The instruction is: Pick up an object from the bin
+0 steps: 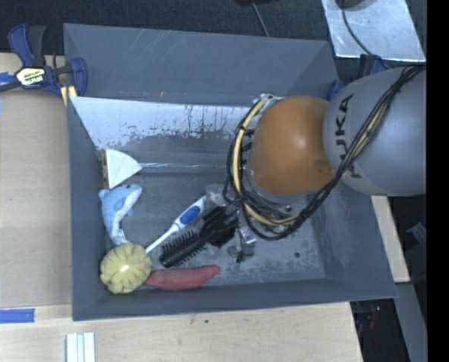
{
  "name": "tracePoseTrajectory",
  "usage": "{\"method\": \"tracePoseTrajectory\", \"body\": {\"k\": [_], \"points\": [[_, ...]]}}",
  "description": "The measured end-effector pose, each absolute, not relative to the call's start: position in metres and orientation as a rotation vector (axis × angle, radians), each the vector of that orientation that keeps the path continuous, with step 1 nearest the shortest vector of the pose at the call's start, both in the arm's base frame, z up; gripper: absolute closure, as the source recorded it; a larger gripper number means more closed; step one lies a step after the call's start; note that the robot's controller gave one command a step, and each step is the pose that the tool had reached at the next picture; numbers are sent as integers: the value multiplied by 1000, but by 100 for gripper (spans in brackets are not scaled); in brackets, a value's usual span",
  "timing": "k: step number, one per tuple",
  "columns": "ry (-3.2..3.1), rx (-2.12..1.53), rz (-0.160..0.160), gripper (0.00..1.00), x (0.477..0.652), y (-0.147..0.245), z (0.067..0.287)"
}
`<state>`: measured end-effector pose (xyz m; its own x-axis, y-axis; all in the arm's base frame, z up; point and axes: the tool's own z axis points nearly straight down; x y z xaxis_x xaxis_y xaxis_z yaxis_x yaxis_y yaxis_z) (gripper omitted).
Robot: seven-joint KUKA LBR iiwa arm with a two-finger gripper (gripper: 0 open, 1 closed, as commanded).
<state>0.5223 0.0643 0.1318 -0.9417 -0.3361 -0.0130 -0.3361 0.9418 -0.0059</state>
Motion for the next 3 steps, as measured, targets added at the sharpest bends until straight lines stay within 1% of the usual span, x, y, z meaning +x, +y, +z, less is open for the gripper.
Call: {"method": "tracePoseTrajectory", "body": {"k": [1, 2, 3], "points": [[2874, -1247, 3, 0, 527, 142, 99], [3001, -879, -10, 0, 554, 65, 71], [2862, -1259, 4, 100, 523, 112, 70]]}}
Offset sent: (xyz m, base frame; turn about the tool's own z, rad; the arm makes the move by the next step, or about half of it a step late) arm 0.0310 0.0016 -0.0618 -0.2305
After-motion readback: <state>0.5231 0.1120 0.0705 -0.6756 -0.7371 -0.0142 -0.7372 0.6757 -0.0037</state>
